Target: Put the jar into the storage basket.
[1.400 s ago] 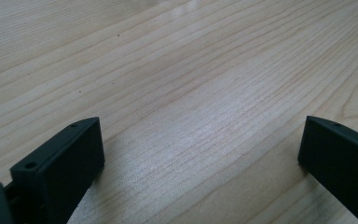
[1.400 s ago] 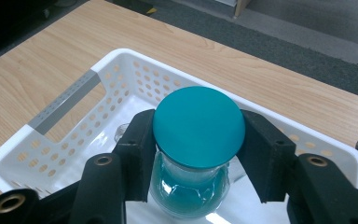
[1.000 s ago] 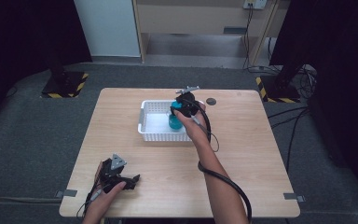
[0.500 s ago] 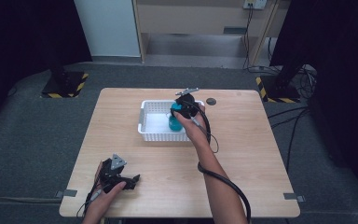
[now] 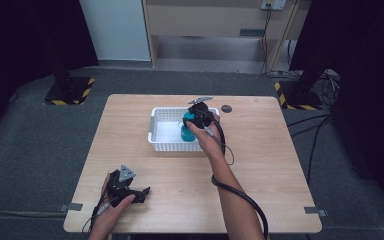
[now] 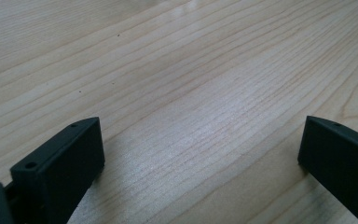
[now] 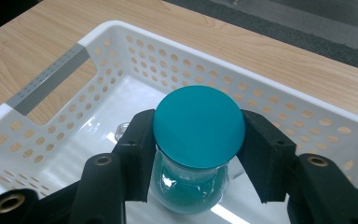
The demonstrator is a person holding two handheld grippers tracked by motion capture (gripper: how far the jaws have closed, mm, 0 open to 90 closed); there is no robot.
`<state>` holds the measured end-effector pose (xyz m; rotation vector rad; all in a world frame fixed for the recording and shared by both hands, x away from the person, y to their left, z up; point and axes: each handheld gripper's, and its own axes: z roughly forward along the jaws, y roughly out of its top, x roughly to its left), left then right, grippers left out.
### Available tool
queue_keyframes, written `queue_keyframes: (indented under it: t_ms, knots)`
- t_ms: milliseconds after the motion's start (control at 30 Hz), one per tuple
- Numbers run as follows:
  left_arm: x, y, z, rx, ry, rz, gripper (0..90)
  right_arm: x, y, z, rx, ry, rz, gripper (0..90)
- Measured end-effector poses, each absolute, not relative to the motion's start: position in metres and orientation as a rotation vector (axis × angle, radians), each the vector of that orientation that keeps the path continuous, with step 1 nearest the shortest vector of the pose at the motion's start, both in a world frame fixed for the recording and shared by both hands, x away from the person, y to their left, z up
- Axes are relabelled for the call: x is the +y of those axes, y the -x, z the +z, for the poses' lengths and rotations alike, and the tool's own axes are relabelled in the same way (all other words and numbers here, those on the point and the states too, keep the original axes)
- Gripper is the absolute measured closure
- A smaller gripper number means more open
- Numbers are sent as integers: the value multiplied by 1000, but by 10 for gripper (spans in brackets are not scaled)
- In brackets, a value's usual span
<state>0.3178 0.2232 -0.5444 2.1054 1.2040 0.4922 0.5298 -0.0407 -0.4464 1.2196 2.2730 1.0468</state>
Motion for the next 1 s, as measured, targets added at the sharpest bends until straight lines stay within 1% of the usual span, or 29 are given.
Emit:
queue_keyframes:
  t_ms: [533,833,1000]
  knots:
    - [223,-318,-544,1204,-2105,492,0,-41,-529,-446,2265,-1227,1054,477]
    - [223,-318,-544,1203,-2106,493,0,-45,-528,-438,2260,-1231,1067,421]
    - [223,-318,-544,1202,-2108,493,0,-48,-526,-429,2242,-1226,1082,411]
